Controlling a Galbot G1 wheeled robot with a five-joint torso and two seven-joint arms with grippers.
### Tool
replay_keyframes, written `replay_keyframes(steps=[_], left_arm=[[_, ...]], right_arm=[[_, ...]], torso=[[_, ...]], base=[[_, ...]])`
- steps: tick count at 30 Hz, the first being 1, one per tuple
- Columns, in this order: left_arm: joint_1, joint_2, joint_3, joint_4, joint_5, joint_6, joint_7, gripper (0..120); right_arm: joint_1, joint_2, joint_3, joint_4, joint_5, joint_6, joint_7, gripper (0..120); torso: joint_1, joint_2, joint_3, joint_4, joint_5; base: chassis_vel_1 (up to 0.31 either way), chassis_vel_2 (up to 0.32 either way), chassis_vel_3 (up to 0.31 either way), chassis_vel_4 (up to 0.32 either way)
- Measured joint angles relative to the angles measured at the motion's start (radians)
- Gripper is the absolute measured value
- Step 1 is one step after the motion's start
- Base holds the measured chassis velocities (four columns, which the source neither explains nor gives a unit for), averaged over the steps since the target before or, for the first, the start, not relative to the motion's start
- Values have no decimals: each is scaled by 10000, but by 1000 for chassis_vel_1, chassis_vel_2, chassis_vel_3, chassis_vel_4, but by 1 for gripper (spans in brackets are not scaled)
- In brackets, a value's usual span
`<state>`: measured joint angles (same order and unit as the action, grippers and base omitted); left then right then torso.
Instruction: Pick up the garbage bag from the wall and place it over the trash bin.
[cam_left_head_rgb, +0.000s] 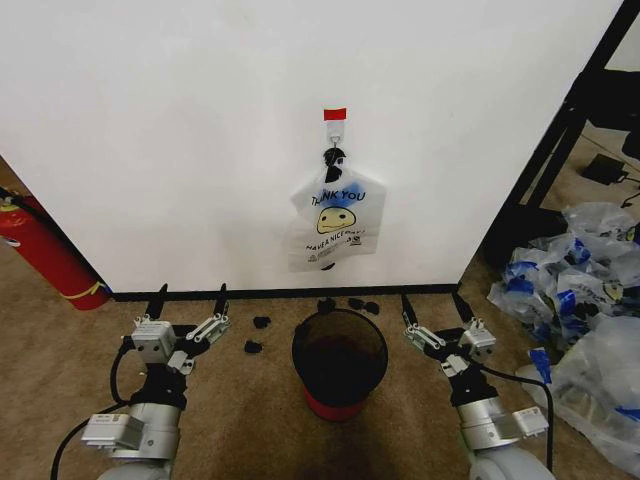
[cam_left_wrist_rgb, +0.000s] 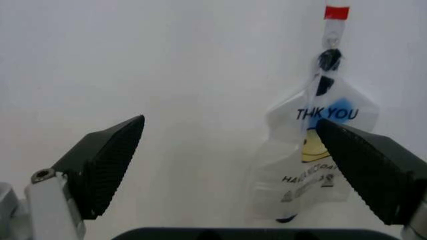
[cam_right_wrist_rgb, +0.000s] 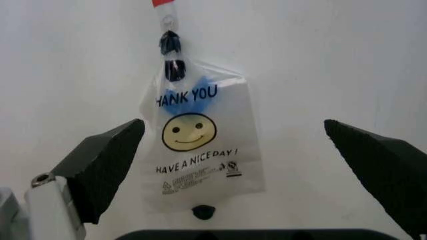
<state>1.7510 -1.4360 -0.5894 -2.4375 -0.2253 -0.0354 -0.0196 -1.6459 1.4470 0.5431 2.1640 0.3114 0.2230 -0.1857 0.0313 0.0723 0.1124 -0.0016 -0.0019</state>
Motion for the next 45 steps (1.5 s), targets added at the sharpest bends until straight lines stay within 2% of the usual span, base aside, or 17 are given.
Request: replay_keyframes(steps=[2,6,7,10,11,13,14,16,18,22,23,28,32,38,44,45], left_arm=[[44,-22,1,-41,0,14,0,100],[125,-151,-41,-11,139,-66,-5,100],[125,-151,-41,-11,139,-66,-5,100],[320,-285,-48,-51,347,-180,-12,100],[398,-314,-50,-77,442,-220,-16,100],[568,-441,-60,-153,695,-281,-12,100],[568,-441,-60,-153,695,-281,-12,100],[673,-600,-70,-226,894,-296,-2,100],[766,-758,-78,-273,1085,-321,12,100],[1041,-1070,-136,-341,1470,-508,32,100],[1041,-1070,-136,-341,1470,-508,32,100],[1277,-1375,-208,-350,1738,-743,-2,100],[1330,-1525,-208,-350,1852,-835,-11,100],[1333,-1661,-222,-347,1915,-899,-14,100],[1263,-1732,-222,-249,1941,-914,-17,100],[1263,-1732,-222,-249,1941,-914,-17,100]], right_arm=[[48,-41,-89,30,471,-153,-2,100],[748,-645,-466,-169,2887,-746,300,100],[748,-645,-466,-169,2887,-746,300,100],[1753,-1302,-766,-747,5046,-1169,151,100],[2148,-1528,-940,-966,5790,-1295,86,100],[3395,-1898,-1577,-1760,7350,-1482,-145,100],[3395,-1898,-1577,-1760,7350,-1482,-145,100],[4622,-1973,-2239,-2776,8246,-1503,-543,100],[5561,-1921,-2708,-3650,8819,-1491,-828,100],[7327,-1583,-3343,-5428,9983,-1472,-1435,100],[7327,-1583,-3343,-5428,9983,-1472,-1435,100],[9087,-1222,-3944,-7416,10532,-1492,-3030,100],[9785,-893,-4094,-8218,10528,-1470,-3576,100],[10555,-450,-4094,-9094,10428,-1398,-3640,99],[10966,-208,-4060,-9998,10228,-1405,-3821,78],[10966,-208,-4060,-9998,10228,-1405,-3821,78]], torso=[[0,0,0,-2,0],[0,0,0,-1,-1],[0,0,0,-1,-1],[0,-2,1,4,1],[0,-2,0,-2,1],[0,-2,1,0,0],[0,-2,1,0,0],[0,-2,1,2,2],[1,-2,2,7,0],[1,-2,2,1,0],[1,-2,2,1,0],[1,-3,2,1,-1],[1,-2,2,1,-1],[1,-2,0,1,-1],[1,-2,1,0,0],[1,-2,1,0,0]], base=[[0,0,0,0],[0,0,0,0],[0,0,0,0],[0,0,0,0],[0,0,0,0],[0,0,0,0],[0,0,0,0],[0,0,0,0],[0,0,0,0],[0,0,0,0],[0,0,0,0],[0,0,0,0],[0,0,0,0],[0,0,0,0],[0,0,0,0],[0,0,0,0]])
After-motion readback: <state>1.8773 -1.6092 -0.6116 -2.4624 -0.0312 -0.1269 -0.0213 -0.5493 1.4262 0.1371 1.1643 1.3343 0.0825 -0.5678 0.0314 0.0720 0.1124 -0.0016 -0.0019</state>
